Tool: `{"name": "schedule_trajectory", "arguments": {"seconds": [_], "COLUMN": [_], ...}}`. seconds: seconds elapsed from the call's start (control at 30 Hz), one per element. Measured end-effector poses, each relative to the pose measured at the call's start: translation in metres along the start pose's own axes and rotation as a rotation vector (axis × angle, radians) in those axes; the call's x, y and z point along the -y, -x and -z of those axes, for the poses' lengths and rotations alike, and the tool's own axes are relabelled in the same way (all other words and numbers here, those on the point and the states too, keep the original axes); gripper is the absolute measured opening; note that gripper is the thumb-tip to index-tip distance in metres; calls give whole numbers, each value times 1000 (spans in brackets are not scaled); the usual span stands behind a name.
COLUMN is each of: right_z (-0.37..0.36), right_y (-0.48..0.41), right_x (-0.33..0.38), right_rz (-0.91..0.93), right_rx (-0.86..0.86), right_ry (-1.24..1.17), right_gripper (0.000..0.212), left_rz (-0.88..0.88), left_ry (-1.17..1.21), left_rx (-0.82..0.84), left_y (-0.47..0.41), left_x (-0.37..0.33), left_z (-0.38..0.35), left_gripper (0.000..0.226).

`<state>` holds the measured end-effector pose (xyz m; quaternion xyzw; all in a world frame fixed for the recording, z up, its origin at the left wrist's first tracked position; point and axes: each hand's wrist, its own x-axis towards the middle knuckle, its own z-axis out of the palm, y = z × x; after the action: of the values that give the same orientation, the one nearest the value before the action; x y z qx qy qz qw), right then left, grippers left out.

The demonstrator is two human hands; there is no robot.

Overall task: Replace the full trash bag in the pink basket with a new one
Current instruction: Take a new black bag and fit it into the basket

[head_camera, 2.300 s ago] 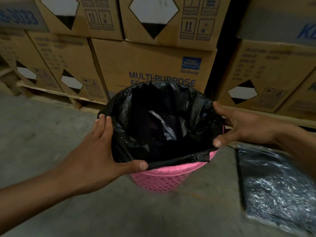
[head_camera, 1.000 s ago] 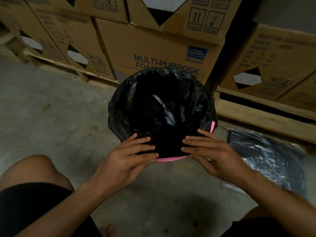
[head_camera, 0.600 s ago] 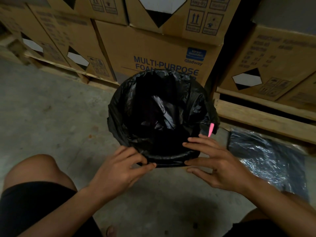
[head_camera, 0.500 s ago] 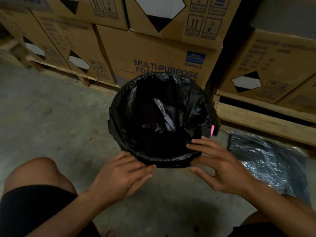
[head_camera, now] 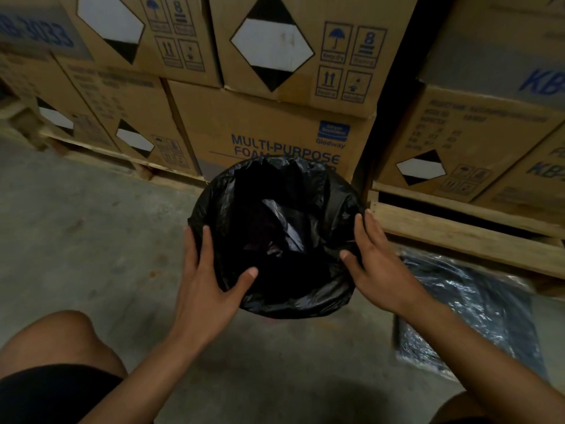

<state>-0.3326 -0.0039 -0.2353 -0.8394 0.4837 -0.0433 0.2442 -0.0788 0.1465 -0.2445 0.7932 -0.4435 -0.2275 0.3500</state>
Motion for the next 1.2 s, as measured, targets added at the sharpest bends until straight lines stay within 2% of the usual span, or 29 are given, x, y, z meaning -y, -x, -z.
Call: {"name": "schedule_trajectory", "arguments": {"seconds": [0.27,0.37,0.47,0.5,0.6,0.67,0.8,1.03,1.13,1.2], "right_z": [0,2,13,17,22,23,27,38,47,46], "right_y": [-4,-10,-16,-19,-24,-24,-19,-21,-24,-26], "right_x": [-17,-16,1,7,9,0,-10,-11,-9,-7], "right_rz": [-124,-116,-66,-67,-61,-36,8,10,-42,-48], "right_rx": [-7,-99,-183,-139,149,245,301,388,383,281], "right_ry": [-342,-205,-96,-91,-56,-56,-72,62,50,13], "right_gripper": [84,89,101,112,150,160,164,169,163,145], "left_rz": [60,61,36,24,10,13,24,45,93,106], "left_ry": [44,24,5,-12,-45,-35,-2,68,159,196], "left_rx": [20,-6,17,34,62,74,77,91,23,-57], "left_y": [6,9,14,16,18,19,17,15,13,9], "left_x": [-5,-6,-13,-14,-11,-10,-11,-11,-8,-4], "left_z": [-1,-2,-6,-8,-11,-10,-8,-3,0,0], "left_gripper": [123,124,134,139,147,151,160,166,157,139]}}
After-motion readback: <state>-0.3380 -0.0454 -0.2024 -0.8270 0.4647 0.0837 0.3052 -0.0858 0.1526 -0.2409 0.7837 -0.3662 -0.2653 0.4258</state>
